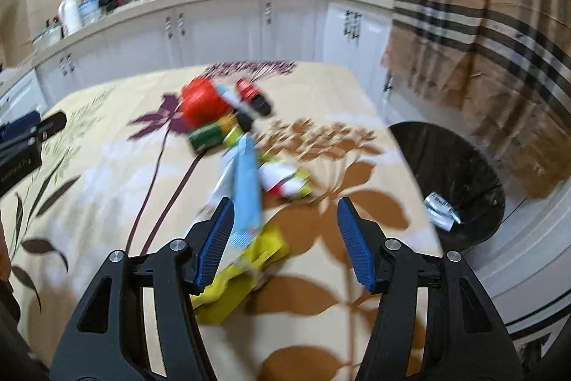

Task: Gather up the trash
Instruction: 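Move both open tools back over the table toward the remaining trash, then grasp the yellow bag with the right gripper while the left gripper grasps a white tube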

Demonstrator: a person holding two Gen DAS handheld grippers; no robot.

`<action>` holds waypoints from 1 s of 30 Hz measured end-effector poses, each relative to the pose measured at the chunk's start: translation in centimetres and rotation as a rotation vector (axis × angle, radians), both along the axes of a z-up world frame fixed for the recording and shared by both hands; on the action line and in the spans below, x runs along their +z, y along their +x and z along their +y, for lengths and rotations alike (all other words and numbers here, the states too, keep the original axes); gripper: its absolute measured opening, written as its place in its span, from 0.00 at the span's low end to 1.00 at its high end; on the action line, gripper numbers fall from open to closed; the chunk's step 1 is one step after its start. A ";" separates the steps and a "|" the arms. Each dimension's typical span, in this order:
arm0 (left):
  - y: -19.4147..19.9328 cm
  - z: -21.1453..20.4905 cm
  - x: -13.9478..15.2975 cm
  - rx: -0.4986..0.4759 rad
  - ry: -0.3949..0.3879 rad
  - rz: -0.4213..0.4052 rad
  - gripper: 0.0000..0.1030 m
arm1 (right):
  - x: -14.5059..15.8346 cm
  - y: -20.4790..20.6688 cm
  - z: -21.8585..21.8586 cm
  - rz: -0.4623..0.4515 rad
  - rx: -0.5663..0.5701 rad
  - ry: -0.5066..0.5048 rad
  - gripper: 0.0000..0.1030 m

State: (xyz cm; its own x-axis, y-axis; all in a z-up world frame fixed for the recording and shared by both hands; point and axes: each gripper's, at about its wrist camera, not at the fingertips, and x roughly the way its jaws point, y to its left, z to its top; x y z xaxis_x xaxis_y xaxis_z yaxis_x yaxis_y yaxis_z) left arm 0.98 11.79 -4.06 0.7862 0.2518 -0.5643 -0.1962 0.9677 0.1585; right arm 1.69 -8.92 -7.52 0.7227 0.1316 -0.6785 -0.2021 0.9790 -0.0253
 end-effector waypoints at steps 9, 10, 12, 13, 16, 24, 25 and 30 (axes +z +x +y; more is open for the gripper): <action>-2.2 2.8 -0.9 0.040 -0.017 0.020 0.55 | -1.7 -1.8 1.2 0.051 -0.009 -0.060 0.57; -2.3 3.0 -1.0 0.043 -0.020 0.022 0.55 | -1.9 -1.9 1.0 0.057 -0.014 -0.062 0.57; -2.5 3.2 -1.3 0.047 -0.025 0.028 0.55 | -2.1 -2.0 0.7 0.063 -0.021 -0.064 0.55; -2.6 3.4 -1.4 0.048 -0.028 0.032 0.55 | -2.2 -2.0 0.5 0.066 -0.023 -0.060 0.47; -2.7 3.2 -1.7 0.042 -0.034 0.041 0.55 | -2.6 -1.9 0.2 0.090 -0.014 -0.049 0.25; -2.3 0.9 -2.0 -0.010 -0.035 0.053 0.55 | -2.0 -1.9 -1.0 0.070 -0.015 -0.009 0.23; -2.2 0.5 -2.1 -0.019 -0.036 0.057 0.55 | -1.9 -1.8 -1.3 0.063 -0.022 -0.009 0.23; -1.6 -2.3 -2.4 -0.080 -0.046 0.078 0.55 | -1.4 -1.3 -3.3 0.037 -0.063 -0.008 0.23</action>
